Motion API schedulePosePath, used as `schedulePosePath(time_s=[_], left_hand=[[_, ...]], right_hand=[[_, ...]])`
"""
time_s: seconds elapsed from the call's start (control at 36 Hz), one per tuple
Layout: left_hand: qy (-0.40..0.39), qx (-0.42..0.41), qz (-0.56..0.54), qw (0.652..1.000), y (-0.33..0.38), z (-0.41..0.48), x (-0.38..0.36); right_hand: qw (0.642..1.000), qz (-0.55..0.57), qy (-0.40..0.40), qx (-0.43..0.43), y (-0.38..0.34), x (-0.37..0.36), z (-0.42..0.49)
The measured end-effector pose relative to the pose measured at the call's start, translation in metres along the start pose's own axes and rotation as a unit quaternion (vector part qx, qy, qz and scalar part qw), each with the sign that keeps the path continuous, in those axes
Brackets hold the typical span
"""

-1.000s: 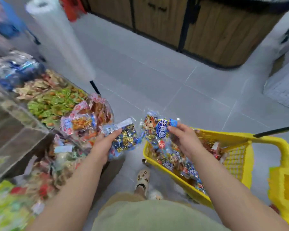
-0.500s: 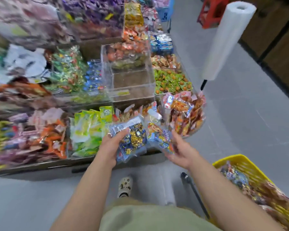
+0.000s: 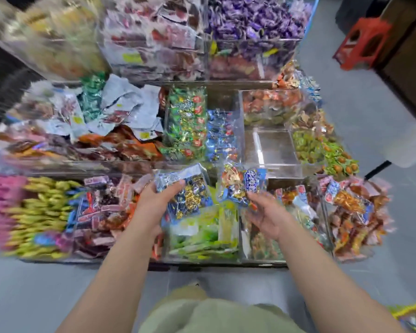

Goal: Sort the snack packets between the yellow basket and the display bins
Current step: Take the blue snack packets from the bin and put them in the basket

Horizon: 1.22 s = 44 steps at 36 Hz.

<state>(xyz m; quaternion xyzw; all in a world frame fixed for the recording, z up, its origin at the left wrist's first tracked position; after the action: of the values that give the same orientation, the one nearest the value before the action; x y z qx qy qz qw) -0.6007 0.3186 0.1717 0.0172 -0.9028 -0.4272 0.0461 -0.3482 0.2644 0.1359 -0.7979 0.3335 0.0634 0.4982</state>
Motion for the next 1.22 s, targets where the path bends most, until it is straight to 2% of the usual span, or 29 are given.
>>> schedulePosePath(time_s=[0.11, 0.19, 0.31, 0.44, 0.56, 0.64, 0.75, 0.83, 0.94, 0.97, 1.0, 1.08, 1.11, 1.17, 1.22], left_hand=[[-0.021, -0.032, 0.01, 0.999, 0.046, 0.02, 0.007], [-0.039, -0.054, 0.008, 0.998, 0.08, 0.035, 0.003], [-0.007, -0.064, 0.011, 0.998, 0.115, 0.058, -0.002], [-0.026, -0.066, -0.039, 0.997, 0.151, 0.078, -0.017], [-0.035, -0.049, -0.071, 0.996, 0.172, 0.095, -0.031], [-0.043, -0.052, -0.072, 0.995, 0.183, 0.11, -0.038], [-0.044, -0.035, -0.085, 0.995, 0.19, 0.133, -0.042], [-0.042, -0.024, -0.085, 0.995, 0.192, 0.146, -0.044], [-0.044, -0.018, -0.087, 0.995, 0.19, 0.157, -0.049], [-0.04, -0.013, -0.084, 0.996, 0.189, 0.159, -0.049], [-0.039, -0.008, -0.079, 0.996, 0.189, 0.162, -0.05], [-0.05, -0.008, -0.068, 0.996, 0.187, 0.167, -0.053], [-0.057, -0.012, -0.066, 0.996, 0.186, 0.168, -0.054], [-0.073, -0.018, -0.06, 0.995, 0.185, 0.169, -0.056], [-0.077, -0.015, -0.053, 0.995, 0.183, 0.171, -0.057]], right_hand=[[0.996, -0.028, 0.032, 0.08, -0.037, -0.019, 0.026], [0.983, -0.115, 0.042, 0.137, -0.073, -0.032, 0.051], [0.944, -0.264, 0.033, 0.193, -0.12, -0.054, 0.09], [0.858, -0.448, 0.023, 0.25, -0.16, -0.086, 0.152], [0.724, -0.629, 0.004, 0.282, -0.183, -0.126, 0.198], [0.686, -0.673, -0.023, 0.275, -0.19, -0.152, 0.228], [0.592, -0.764, -0.087, 0.243, -0.188, -0.168, 0.263], [0.562, -0.779, -0.132, 0.245, -0.182, -0.171, 0.282], [0.559, -0.77, -0.18, 0.25, -0.174, -0.17, 0.295], [0.539, -0.782, -0.178, 0.256, -0.174, -0.17, 0.297], [0.503, -0.804, -0.17, 0.268, -0.175, -0.171, 0.299], [0.339, -0.867, -0.11, 0.349, -0.176, -0.176, 0.299], [0.31, -0.868, -0.092, 0.377, -0.175, -0.176, 0.297], [0.307, -0.859, -0.062, 0.404, -0.171, -0.175, 0.293], [0.334, -0.853, -0.046, 0.399, -0.168, -0.172, 0.293]])
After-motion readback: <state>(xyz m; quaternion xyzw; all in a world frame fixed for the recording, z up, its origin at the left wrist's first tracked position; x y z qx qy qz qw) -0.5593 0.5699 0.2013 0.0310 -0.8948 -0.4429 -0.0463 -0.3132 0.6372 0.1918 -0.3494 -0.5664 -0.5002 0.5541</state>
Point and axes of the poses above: each hand's wrist, its own z-axis towards the middle knuckle, its own x-axis out of the back of the hand, y = z × x, the point moved 5 cm from there along z, towards the middle knuckle, and after that the axes turned 12 degrees about x, right-handed, at the moved point
